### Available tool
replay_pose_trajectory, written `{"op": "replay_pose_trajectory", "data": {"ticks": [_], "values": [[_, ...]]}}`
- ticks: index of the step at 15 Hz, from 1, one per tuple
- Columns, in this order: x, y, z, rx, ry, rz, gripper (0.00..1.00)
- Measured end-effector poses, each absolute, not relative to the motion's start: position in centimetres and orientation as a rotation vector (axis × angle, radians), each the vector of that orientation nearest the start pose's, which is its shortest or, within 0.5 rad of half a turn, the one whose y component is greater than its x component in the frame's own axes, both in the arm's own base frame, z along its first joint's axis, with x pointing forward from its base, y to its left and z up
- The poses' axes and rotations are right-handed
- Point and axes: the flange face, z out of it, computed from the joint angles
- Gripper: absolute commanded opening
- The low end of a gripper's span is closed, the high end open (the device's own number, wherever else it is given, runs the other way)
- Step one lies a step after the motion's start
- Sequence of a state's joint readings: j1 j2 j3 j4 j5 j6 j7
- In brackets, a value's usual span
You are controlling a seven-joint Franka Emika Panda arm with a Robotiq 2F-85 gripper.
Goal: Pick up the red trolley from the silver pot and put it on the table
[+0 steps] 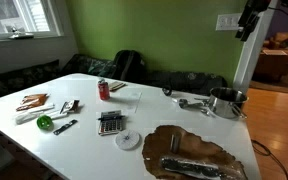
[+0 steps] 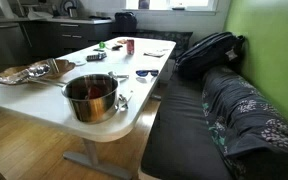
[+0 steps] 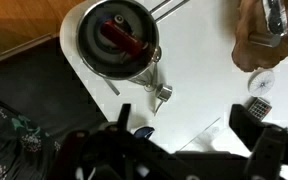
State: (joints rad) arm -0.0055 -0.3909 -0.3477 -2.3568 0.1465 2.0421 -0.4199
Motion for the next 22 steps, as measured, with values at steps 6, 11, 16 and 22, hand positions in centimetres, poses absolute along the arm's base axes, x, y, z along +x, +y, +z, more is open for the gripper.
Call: {"op": "replay_pose_trajectory", "data": {"ticks": [6, 11, 16, 22], "values": [[41.4, -14.9, 47.2, -2.917, -0.084, -0.202, 1.00], [39.6, -14.8, 39.5, -2.785, -0.347, -0.151, 1.00], [37.9, -16.3, 31.2, -2.754, -0.433, -0.008, 1.00], [39.2, -15.4, 30.2, -2.770, -0.591, -0.026, 1.00]]}}
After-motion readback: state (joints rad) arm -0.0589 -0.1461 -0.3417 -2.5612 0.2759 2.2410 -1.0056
